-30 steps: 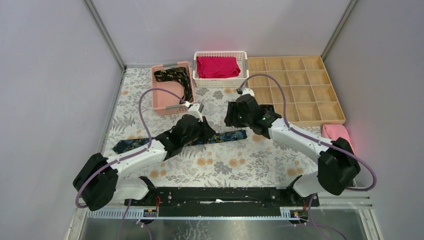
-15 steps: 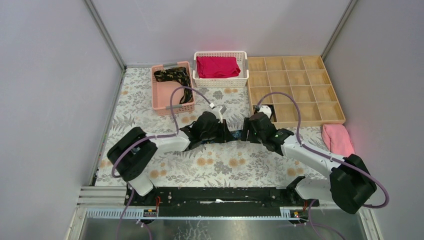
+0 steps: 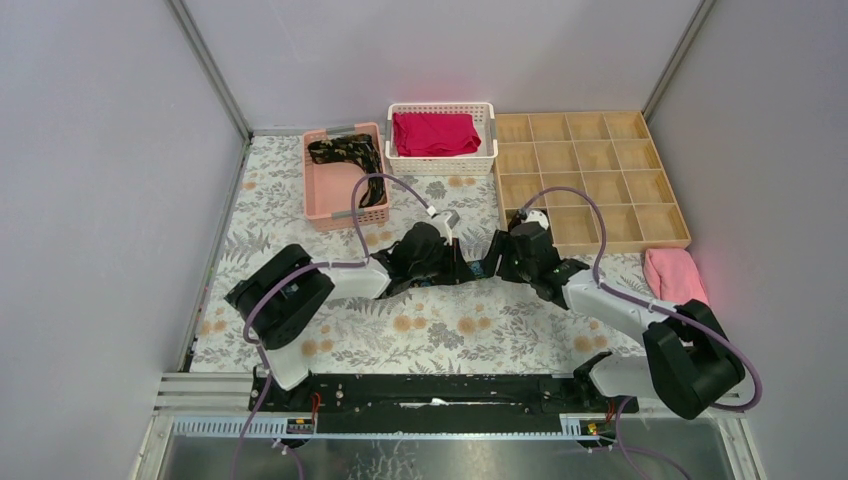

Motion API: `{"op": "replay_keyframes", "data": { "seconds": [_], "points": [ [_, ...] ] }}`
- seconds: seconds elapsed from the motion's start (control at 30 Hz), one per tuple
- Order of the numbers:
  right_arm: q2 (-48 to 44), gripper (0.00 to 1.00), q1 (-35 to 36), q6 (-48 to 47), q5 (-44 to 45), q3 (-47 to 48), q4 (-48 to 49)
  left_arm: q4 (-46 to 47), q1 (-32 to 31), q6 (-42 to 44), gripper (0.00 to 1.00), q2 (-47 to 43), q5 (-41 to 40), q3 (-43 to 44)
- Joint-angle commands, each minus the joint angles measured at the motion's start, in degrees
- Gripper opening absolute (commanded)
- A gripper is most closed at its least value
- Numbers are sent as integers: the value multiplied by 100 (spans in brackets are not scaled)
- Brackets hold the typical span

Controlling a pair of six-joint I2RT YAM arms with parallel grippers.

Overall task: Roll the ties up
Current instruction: Roll the tie at the center of the board.

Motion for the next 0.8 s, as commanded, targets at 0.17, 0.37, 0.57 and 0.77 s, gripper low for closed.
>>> {"op": "replay_keyframes", "data": {
  "seconds": [0.17, 0.37, 0.57, 0.77],
  "points": [
    [503, 73, -312, 99, -626, -197, 823, 36, -20, 170, 14, -384, -236, 118],
    [816, 73, -456, 176, -1132, -254, 1176, 195, 5, 221, 14, -7, -355, 101],
    [964, 72, -492, 217, -1340, -299, 1380, 268, 49, 310, 13, 272, -588, 90],
    [1132, 72, -502, 185, -1416, -156, 1388, 123, 128, 474, 13, 356, -825, 81]
  ]
}}
